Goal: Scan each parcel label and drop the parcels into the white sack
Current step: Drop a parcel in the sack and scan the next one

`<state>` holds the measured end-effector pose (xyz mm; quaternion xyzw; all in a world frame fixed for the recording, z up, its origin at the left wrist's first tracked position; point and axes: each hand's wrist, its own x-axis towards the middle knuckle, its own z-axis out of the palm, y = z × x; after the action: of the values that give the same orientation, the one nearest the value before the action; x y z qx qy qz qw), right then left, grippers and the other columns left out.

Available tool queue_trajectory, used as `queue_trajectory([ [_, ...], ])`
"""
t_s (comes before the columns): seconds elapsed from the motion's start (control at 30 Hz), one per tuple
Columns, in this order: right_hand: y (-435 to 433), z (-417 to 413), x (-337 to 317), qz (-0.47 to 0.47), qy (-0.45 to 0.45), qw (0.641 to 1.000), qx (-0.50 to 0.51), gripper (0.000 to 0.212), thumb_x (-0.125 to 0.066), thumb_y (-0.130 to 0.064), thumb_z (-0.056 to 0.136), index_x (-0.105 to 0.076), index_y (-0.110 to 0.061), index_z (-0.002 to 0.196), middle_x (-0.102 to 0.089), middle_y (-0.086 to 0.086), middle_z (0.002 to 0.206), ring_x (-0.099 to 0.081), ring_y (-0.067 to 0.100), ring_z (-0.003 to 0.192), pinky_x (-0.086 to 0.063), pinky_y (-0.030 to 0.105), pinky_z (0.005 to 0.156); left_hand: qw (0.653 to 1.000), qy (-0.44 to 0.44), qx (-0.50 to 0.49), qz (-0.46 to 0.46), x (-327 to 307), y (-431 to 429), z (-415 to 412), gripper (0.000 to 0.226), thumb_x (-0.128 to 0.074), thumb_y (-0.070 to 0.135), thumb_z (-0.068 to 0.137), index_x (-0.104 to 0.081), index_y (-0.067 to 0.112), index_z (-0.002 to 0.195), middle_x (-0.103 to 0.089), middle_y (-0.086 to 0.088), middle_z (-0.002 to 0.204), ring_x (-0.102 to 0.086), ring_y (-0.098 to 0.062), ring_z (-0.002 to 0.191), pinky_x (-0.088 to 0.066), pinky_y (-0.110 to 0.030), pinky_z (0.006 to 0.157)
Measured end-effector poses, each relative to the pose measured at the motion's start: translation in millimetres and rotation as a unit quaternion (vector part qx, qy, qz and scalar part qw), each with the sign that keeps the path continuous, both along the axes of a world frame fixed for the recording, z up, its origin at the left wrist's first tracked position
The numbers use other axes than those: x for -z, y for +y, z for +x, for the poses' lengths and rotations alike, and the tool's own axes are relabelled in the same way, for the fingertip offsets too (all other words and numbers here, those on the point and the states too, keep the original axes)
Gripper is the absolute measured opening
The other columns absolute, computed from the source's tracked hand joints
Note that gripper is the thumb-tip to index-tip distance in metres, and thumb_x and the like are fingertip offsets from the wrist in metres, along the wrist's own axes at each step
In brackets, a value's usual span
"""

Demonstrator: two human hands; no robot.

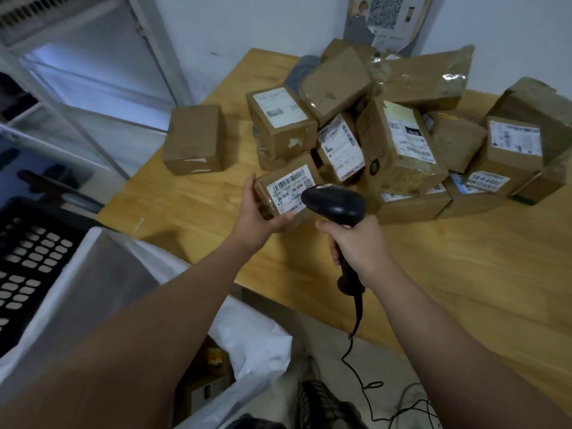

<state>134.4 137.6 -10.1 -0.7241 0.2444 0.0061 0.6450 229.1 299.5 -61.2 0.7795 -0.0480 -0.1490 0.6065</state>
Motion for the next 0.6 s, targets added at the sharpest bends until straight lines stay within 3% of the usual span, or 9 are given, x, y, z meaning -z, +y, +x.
queue_trajectory([
  [0.1,38.4,-0.2,6.5,0.01,0.003,0.999,-0.039,0.038,-0.071,-0.016,0.084,-0.053,-0.009,0.051,-0.047,0.005,0.044,-0.045,0.02,0.04,-0.041,0.029,0.048,0.999,-0.006,-0.041,0.003,-13.4,42.2,-22.2,0.113,-0.078,0.014,0.079,0.007,0.019,0.153,-0.045,0.017,0.123,-0.051,0.002,0.108,-0.046,-0.006,0.078],
  [0.23,110.4,-12.0,27.0,0.014,0.019,0.994,-0.109,0.039,-0.072,-0.021,0.083,-0.054,-0.011,0.049,-0.05,0.008,0.045,-0.047,0.021,0.041,-0.041,0.031,0.052,0.994,-0.046,-0.056,0.078,-17.4,123.4,-60.0,0.113,-0.081,0.026,0.074,-0.001,0.023,0.153,-0.045,0.021,0.122,-0.048,-0.006,0.119,-0.043,-0.022,0.097],
  [0.4,195.4,-43.4,63.5,0.037,0.057,0.984,-0.165,0.043,-0.07,-0.017,0.086,-0.051,-0.011,0.049,-0.048,0.004,0.041,-0.045,0.015,0.037,-0.041,0.029,0.051,0.984,-0.067,-0.023,0.161,-8.9,239.5,-112.6,0.104,-0.078,0.049,0.071,-0.006,0.049,0.145,-0.037,0.018,0.144,-0.037,0.0,0.133,-0.038,-0.028,0.107],
  [0.47,218.4,-54.9,82.1,0.039,0.07,0.983,-0.165,0.043,-0.071,-0.015,0.086,-0.051,-0.011,0.048,-0.048,0.005,0.04,-0.046,0.016,0.037,-0.042,0.032,0.053,0.97,-0.057,0.008,0.238,4.5,273.6,-126.5,0.107,-0.077,0.053,0.072,-0.006,0.039,0.152,-0.034,0.017,0.148,-0.033,0.001,0.134,-0.035,-0.032,0.11],
  [0.5,227.1,-60.3,92.4,0.035,0.082,0.983,-0.16,0.041,-0.071,-0.015,0.086,-0.051,-0.011,0.05,-0.048,0.004,0.04,-0.047,0.016,0.037,-0.042,0.033,0.054,0.957,-0.043,0.02,0.286,13.8,286.1,-133.3,0.105,-0.077,0.049,0.074,-0.009,0.034,0.152,-0.035,0.016,0.146,-0.033,0.002,0.131,-0.033,-0.028,0.108],
  [0.6,245.8,-75.7,124.6,0.01,0.121,0.981,-0.154,0.037,-0.072,-0.016,0.084,-0.052,-0.012,0.053,-0.049,-0.005,0.037,-0.048,0.008,0.037,-0.041,0.029,0.055,0.909,0.046,0.075,0.406,59.6,310.0,-148.0,0.098,-0.072,0.044,0.081,-0.011,0.022,0.153,-0.037,-0.002,0.149,-0.04,-0.016,0.132,-0.034,-0.026,0.1],
])
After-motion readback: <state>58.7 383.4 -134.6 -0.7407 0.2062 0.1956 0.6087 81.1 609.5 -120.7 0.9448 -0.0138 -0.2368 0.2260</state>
